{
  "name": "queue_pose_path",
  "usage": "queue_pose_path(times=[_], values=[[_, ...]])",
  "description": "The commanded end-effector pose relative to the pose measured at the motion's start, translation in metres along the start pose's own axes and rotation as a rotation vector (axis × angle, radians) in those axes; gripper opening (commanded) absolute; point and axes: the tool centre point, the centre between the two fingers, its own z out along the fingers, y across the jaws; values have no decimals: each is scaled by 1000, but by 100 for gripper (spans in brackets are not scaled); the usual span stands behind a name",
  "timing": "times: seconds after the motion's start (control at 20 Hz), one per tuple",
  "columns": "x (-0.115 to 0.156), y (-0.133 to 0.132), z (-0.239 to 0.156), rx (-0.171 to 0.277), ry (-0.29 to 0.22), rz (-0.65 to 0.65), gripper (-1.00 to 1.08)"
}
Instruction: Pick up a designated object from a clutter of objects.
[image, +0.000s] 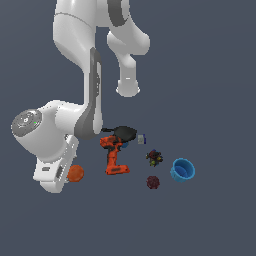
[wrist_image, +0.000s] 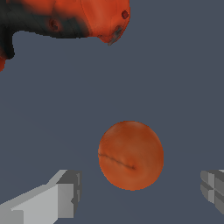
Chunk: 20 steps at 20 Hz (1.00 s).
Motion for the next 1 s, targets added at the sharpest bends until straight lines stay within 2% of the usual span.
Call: queue_pose_path(times=[0.0,0.5,0.8,0.85,0.95], values=[[0,0,1,0,0,0,100],[1,-1,46,-1,0,-4,100],[0,0,50,-1,0,-4,100],[0,0,50,-1,0,-4,-100],[0,0,50,-1,0,-4,-100]])
